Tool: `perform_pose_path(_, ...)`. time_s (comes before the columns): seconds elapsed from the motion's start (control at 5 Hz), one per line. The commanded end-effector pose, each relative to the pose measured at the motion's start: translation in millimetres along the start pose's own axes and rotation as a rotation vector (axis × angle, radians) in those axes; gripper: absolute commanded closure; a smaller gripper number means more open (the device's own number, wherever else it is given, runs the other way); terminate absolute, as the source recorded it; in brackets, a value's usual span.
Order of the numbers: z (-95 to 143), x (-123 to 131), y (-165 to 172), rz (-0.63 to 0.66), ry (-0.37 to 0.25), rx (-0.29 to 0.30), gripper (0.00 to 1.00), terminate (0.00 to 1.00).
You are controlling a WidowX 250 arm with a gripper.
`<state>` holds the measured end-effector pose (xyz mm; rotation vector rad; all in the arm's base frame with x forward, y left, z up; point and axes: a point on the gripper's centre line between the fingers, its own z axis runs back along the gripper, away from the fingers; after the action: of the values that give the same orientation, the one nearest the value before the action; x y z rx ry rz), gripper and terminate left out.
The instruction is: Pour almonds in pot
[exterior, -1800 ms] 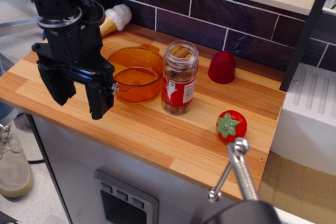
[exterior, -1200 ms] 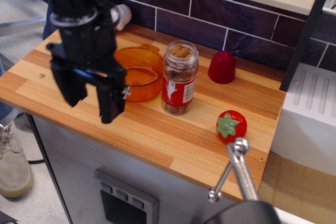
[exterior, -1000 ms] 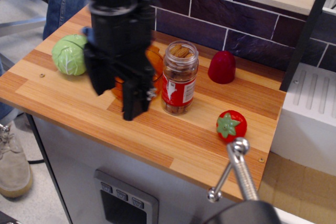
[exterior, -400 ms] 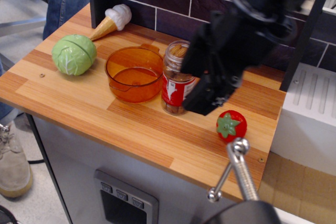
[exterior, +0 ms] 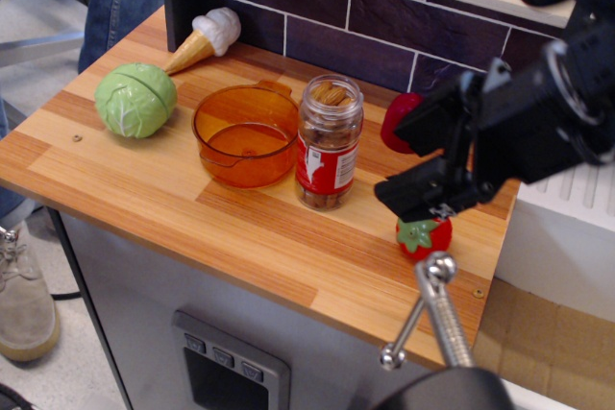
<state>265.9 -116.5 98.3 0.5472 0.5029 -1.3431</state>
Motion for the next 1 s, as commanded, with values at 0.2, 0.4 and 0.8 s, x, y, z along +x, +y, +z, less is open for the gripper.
perform_pose_path(0.2, -22.2, 40.4, 27.4, -0.012, 0.278, 0.078, 0.0, 0.0)
perform_pose_path(0.4, -39.3, 29.4, 43.0, 0.013, 0.333, 0.074, 0.0, 0.0)
perform_pose_path(0.8, -58.1, 9.2, 60.6, 0.056, 0.384, 0.077, 0.0, 0.0)
